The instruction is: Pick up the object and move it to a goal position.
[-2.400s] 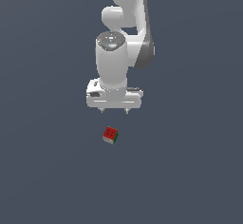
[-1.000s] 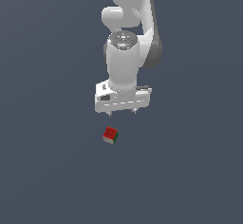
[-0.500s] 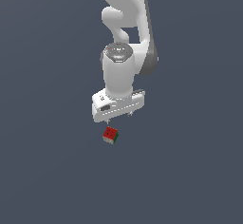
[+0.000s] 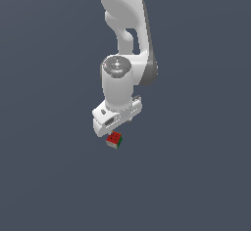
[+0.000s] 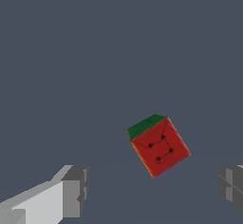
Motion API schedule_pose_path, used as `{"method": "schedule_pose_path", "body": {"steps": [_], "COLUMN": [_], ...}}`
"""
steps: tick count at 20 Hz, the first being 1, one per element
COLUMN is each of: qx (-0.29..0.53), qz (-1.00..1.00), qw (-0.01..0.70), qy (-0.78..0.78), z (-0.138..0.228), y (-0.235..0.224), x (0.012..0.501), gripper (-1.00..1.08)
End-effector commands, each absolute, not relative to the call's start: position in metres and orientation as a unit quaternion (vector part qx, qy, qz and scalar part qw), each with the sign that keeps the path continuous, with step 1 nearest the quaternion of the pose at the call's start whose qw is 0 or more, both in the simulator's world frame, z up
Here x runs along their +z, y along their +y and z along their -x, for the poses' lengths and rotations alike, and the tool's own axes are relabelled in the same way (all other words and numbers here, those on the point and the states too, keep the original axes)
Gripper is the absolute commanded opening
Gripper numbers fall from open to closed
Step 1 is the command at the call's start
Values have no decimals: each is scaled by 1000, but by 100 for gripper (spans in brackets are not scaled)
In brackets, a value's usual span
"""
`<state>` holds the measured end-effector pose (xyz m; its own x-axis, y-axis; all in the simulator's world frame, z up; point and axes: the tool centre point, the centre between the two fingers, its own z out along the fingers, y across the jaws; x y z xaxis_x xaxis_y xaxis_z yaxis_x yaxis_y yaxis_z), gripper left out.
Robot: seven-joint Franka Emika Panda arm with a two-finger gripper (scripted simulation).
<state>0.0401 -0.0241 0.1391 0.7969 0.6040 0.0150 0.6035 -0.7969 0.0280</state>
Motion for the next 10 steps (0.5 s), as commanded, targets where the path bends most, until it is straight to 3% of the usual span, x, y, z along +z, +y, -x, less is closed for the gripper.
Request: {"method": "schedule_pose_path", "body": {"steps": [1,10], "qx": [9,3], "qz": [-937,-891], "qw": [10,6], "qy": [349,454], "z": [-42,-48], "y": [-28,-40], "x": [132,108], "gripper": [100,100]}}
